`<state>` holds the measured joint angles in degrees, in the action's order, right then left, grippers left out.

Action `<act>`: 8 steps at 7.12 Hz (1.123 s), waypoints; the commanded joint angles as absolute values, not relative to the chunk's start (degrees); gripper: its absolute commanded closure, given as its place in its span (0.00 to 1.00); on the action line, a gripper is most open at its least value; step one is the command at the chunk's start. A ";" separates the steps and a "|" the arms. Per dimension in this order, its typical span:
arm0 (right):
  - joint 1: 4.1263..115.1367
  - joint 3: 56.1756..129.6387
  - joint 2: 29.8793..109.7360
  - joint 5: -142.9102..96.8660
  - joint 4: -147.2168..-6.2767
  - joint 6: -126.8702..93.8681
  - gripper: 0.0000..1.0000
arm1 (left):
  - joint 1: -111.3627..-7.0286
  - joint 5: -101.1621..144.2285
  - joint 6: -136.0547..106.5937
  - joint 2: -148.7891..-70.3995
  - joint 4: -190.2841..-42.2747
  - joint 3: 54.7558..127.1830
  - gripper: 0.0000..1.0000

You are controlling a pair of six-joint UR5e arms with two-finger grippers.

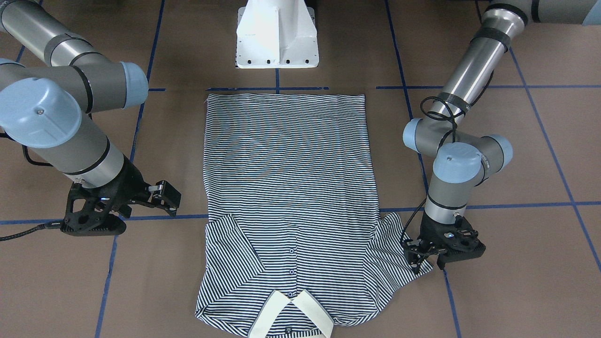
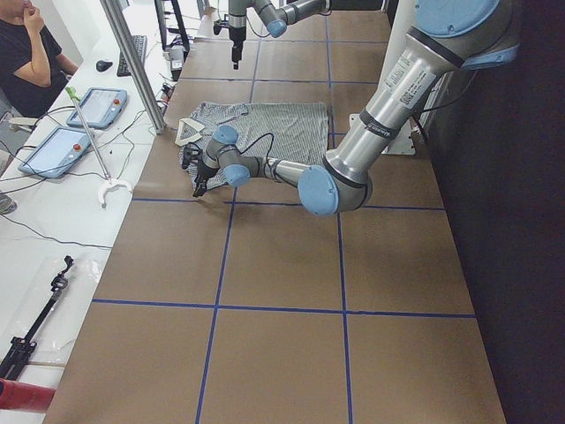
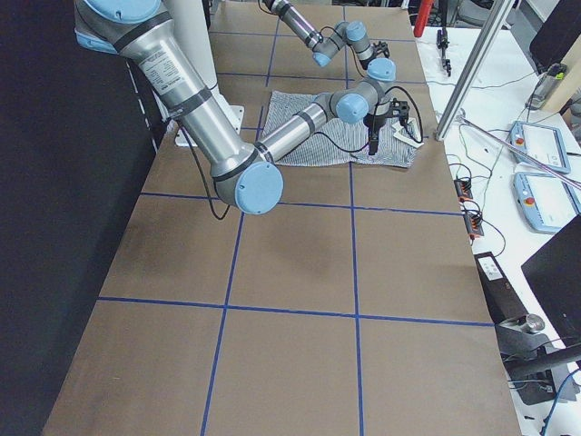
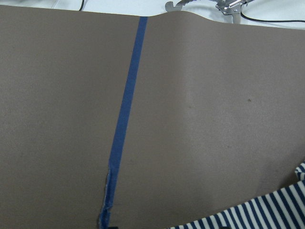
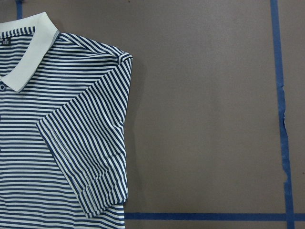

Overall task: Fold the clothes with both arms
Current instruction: 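Release the folded sleeve and lift the right gripper while the left arm approaches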

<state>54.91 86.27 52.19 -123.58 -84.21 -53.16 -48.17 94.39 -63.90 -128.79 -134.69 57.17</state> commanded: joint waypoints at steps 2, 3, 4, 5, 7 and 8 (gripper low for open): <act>54.58 86.05 51.94 -123.49 -84.11 -53.88 0.00 | -47.81 94.48 -63.90 -129.55 -134.56 56.95 0.89; 54.49 86.04 52.03 -123.49 -84.02 -53.88 0.00 | -47.90 94.48 -62.94 -129.72 -134.47 57.04 1.00; 54.49 86.04 52.03 -123.40 -84.02 -53.79 0.00 | -47.90 94.57 -62.67 -130.16 -134.21 57.48 1.00; 54.58 85.96 52.12 -123.40 -84.02 -53.27 0.00 | -48.07 95.18 -62.75 -131.65 -131.95 58.61 1.00; 54.58 85.69 52.29 -123.40 -83.94 -53.09 0.00 | -47.99 95.19 -63.54 -134.55 -118.63 65.70 1.00; 54.58 85.78 53.08 -123.40 -83.76 -53.00 0.00 | -47.81 95.01 -67.81 -137.43 -115.00 65.92 1.00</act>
